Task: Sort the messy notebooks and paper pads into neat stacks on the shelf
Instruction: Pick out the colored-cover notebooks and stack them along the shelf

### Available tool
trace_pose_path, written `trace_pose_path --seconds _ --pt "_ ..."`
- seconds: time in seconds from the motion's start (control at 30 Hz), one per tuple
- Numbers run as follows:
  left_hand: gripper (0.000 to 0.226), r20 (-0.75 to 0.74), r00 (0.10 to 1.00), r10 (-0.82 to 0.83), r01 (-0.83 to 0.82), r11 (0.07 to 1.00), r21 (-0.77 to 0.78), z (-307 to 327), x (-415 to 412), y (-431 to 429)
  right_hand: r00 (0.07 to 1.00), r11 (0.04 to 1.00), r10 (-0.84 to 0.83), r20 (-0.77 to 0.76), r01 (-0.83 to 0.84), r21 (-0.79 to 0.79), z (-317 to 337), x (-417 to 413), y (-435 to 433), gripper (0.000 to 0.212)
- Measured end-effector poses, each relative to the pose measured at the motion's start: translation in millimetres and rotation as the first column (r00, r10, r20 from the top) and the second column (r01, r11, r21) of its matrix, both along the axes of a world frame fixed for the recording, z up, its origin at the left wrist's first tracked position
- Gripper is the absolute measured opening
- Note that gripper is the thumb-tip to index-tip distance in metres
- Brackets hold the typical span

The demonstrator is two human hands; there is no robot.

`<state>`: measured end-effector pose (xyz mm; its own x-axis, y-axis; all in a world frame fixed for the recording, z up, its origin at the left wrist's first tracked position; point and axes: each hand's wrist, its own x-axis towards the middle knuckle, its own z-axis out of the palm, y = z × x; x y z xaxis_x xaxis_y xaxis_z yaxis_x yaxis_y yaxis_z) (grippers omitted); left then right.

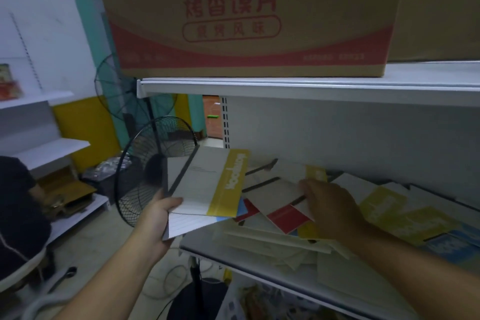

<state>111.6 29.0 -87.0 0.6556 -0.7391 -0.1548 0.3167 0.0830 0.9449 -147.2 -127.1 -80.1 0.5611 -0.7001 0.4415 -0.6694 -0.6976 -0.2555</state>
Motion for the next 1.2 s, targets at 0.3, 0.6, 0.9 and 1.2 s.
trace_pose_path --seconds 0.3,0.6,0.9,1.2 --pt "0.017 0.116 0.981 -0.156 0.154 0.988 0.024 19 -72 -13 0.926 0.802 0.377 -0.002 -0.328 -0.5 11 -4 26 0.009" --pt "0.033 0.181 0.935 -0.306 0.318 0.947 -0.041 24 -190 -44 0.85 0.864 -0.266 0.454 0.001 0.503 29 -120 39 0.064" --pt "0.03 -0.153 0.693 -0.705 0.72 0.688 0.091 13 -392 -67 0.501 0.659 -0.611 0.613 -0.106 0.744 16 -334 66 0.025" --pt "0.039 -0.161 0.523 -0.837 0.849 0.494 0.185 2 -589 -83 0.367 0.651 -0.692 0.621 -0.055 0.757 9 -518 133 0.031"
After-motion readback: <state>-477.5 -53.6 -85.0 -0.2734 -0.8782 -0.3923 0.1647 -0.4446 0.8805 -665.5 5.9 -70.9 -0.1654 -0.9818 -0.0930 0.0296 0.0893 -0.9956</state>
